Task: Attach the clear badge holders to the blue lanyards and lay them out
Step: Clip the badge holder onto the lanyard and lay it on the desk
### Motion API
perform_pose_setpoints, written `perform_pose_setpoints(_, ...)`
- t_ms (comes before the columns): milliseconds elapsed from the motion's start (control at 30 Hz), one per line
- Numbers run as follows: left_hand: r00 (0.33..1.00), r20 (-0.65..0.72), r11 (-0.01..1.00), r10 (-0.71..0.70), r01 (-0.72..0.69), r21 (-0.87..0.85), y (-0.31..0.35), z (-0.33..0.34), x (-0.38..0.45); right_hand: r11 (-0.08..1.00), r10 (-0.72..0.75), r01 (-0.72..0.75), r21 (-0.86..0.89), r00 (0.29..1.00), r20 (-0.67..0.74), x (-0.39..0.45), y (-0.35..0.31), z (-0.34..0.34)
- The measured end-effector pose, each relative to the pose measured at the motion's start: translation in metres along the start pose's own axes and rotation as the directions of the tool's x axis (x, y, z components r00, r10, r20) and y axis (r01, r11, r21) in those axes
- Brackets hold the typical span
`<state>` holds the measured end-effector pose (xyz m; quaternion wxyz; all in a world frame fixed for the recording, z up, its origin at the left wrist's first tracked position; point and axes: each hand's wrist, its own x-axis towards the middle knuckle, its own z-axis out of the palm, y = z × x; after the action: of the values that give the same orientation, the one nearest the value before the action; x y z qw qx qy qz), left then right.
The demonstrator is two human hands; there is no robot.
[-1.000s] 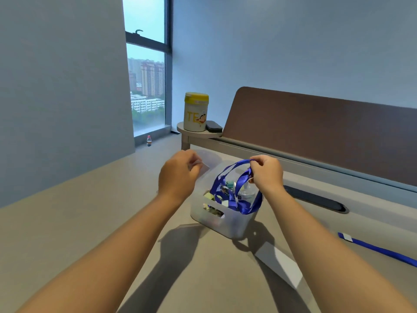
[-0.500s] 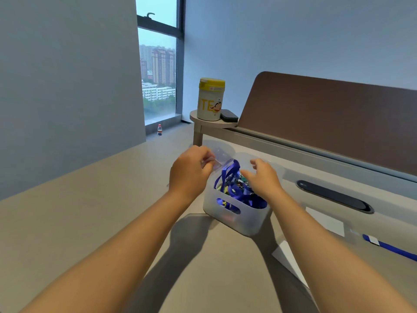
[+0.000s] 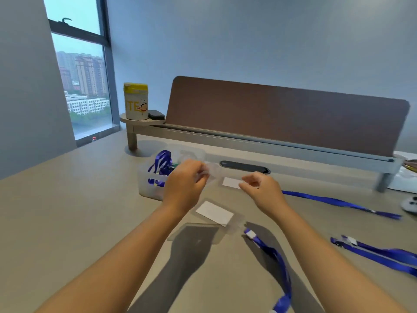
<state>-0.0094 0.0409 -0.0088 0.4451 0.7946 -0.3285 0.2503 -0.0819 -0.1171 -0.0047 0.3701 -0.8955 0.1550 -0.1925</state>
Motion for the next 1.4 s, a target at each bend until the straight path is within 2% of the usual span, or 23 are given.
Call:
perform_pose_setpoints(133, 0.985, 0.141, 0.994, 0.096, -0.088, -0.056, 0.041, 0.046, -0.032, 0.985, 0.159, -0.164, -0.044, 0.982, -0.097, -0.052, 0.057, -0.046)
perform_pose_setpoints(233, 0.969, 0.225, 0.993, 0.105, -0.090, -0.076, 0.069, 0.077, -0.050, 0.951, 0.279, -0.295, -0.093, 0.949, -0.147, -0.082, 0.095, -0.074)
perform_pose_setpoints(467, 0.943, 0.308, 0.989, 0.128, -0.098, -0.111, 0.104, 0.121, -0.054, 0.852, 0.417, -0.452, -0.264, 0.891, -0.180, -0.096, 0.161, -0.105)
perform_pose_setpoints(667, 0.924, 0.361, 0.989, 0.123, -0.086, -0.118, 0.102, 0.142, -0.048, 0.780, 0.424, -0.457, -0.427, 0.888, -0.176, -0.081, 0.190, -0.095)
perform_pose_setpoints(900, 0.925, 0.361, 0.990, 0.115, -0.077, -0.120, 0.103, 0.151, -0.048, 0.731, 0.242, -0.321, -0.602, 0.947, -0.211, -0.077, 0.186, -0.091)
perform_pose_setpoints(1000, 0.920, 0.373, 0.990, 0.117, -0.077, -0.120, 0.103, 0.150, -0.049, 0.781, 0.260, -0.307, -0.544, 0.952, -0.163, -0.078, 0.181, -0.092)
perform_pose_setpoints(1100, 0.922, 0.376, 0.993, 0.096, -0.060, -0.105, 0.102, 0.146, -0.047, 0.874, 0.297, -0.339, -0.349, 0.940, -0.168, -0.077, 0.171, -0.098)
perform_pose_setpoints(1200, 0.923, 0.378, 0.994, 0.078, -0.041, -0.104, 0.104, 0.142, -0.044, 0.934, 0.267, -0.307, -0.180, 0.939, -0.218, -0.076, 0.154, -0.106)
perform_pose_setpoints(1300, 0.923, 0.379, 0.994, 0.073, -0.035, -0.105, 0.108, 0.138, -0.044, 0.962, 0.206, -0.243, -0.127, 0.947, -0.247, -0.077, 0.140, -0.110)
perform_pose_setpoints(1400, 0.926, 0.370, 0.993, 0.068, -0.028, -0.111, 0.112, 0.133, -0.045, 0.971, 0.220, -0.236, -0.046, 0.949, -0.226, -0.078, 0.136, -0.111)
